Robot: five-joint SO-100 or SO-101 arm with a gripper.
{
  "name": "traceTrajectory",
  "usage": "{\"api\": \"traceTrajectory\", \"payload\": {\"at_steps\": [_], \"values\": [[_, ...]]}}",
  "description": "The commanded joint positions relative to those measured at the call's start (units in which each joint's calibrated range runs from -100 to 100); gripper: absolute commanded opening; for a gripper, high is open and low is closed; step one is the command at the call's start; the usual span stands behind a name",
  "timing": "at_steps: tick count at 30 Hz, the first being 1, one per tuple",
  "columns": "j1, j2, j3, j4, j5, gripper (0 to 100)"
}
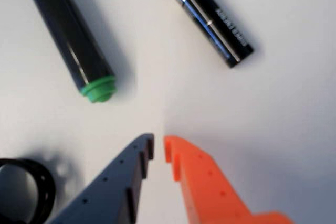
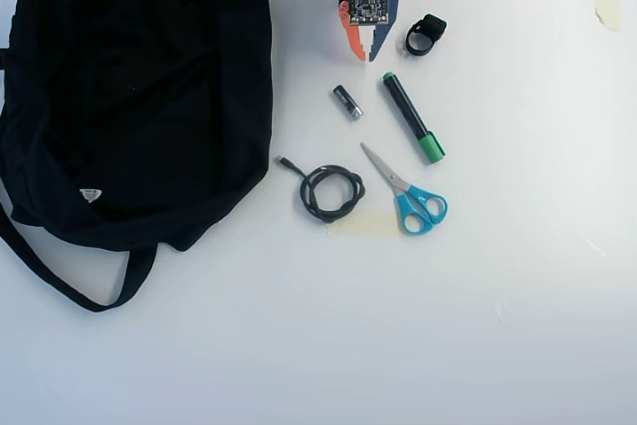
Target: Put the bike light into the black bag
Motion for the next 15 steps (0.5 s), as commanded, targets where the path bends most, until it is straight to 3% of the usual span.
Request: {"api": "traceTrajectory", "payload": {"at_steps": [1,10,15], "values": [[-0.37,1.08,-1.89,-3.7,0.01,3],[-3.21,15.19,-17.52,-26.79,-0.05,2],[-3.36,26.64,-27.22,-44.88,-0.41,2]]}}
